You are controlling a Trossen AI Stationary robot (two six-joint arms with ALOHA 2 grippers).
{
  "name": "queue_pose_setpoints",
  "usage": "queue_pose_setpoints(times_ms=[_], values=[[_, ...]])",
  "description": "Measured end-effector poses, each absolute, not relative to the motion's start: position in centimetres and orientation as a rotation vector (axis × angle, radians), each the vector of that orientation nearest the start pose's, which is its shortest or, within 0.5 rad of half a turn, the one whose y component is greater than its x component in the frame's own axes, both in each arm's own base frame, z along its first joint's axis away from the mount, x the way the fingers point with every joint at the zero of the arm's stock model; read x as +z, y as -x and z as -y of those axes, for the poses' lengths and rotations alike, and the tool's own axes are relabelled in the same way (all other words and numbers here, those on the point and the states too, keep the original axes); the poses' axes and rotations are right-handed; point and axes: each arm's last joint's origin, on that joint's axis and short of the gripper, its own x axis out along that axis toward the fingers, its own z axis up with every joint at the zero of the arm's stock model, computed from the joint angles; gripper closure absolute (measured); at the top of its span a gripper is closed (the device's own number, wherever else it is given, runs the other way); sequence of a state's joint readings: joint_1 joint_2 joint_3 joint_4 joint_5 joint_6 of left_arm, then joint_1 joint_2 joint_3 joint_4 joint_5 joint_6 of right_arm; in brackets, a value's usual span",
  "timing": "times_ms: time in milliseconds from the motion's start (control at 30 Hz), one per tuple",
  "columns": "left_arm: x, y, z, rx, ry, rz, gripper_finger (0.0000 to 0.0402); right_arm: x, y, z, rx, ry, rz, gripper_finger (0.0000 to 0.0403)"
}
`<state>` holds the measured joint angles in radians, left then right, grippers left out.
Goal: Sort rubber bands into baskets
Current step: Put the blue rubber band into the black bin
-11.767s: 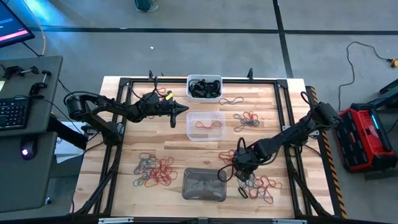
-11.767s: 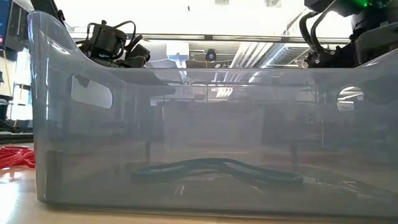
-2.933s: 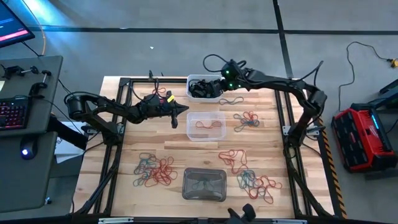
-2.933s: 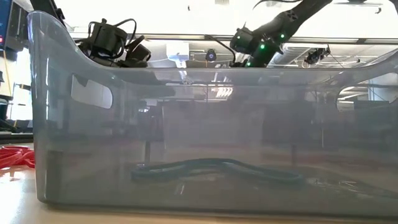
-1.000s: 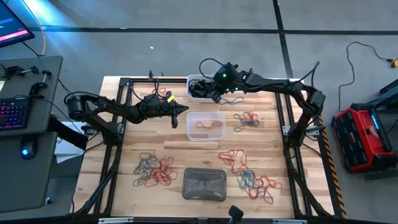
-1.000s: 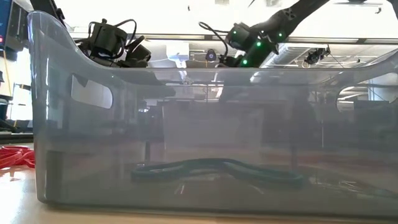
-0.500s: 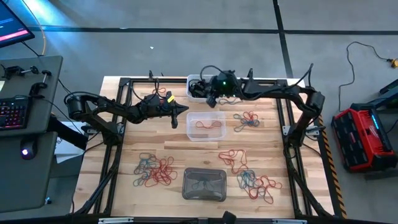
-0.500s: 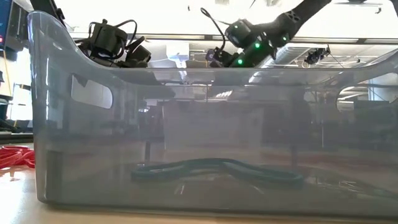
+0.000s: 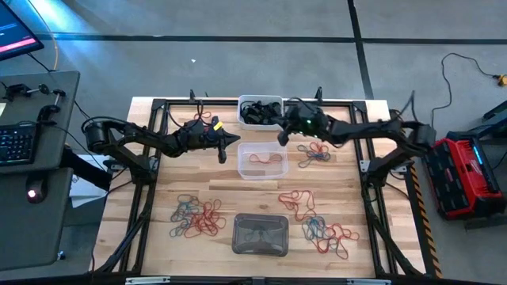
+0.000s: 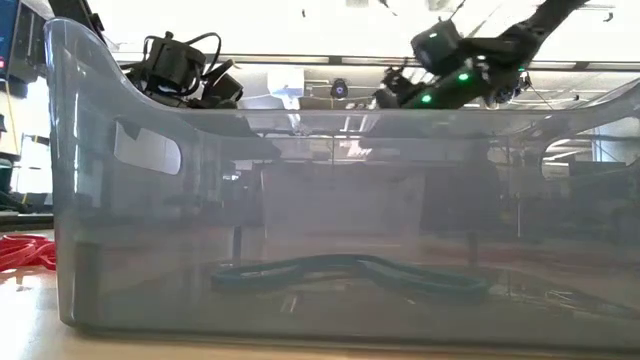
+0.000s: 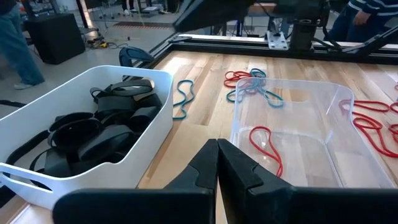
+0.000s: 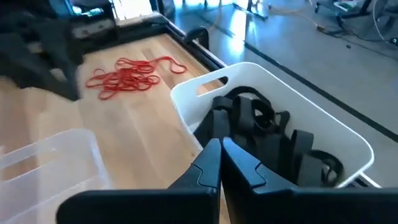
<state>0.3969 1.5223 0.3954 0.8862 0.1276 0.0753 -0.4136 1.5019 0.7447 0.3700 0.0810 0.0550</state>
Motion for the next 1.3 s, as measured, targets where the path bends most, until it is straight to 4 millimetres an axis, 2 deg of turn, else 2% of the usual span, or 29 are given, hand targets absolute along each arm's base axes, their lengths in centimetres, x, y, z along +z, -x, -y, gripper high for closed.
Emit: queue_pose_setpoints(times_ms=[200,333,467,833,1300], values=[[14.9,-24.2,-9.7,0.259,-0.011,-0.242,0.0401,20.8,-25.8,10.7,-0.471,-0.121,-0.316,0.0403],[14.9,-24.2,-9.7,0.260,-0.009,-0.242,0.0402,20.9,-25.2,10.1,-0.453,-0.084,-0.308,0.0403],[14.9,-24.2,-9.7,0.263,-0.009,-0.241,0.0402,20.8,-25.1,10.1,-0.446,-0.044,-0.331,0.0403],[14.9,-24.2,-9.7,0.262,-0.020,-0.243,0.0402,20.7,-25.1,10.0,-0.442,-0.080,-0.334,0.0400],[14.9,-24.2,-9.7,0.246,-0.024,-0.243,0.0402,20.4,-25.0,10.0,-0.432,-0.053,-0.371,0.0332]])
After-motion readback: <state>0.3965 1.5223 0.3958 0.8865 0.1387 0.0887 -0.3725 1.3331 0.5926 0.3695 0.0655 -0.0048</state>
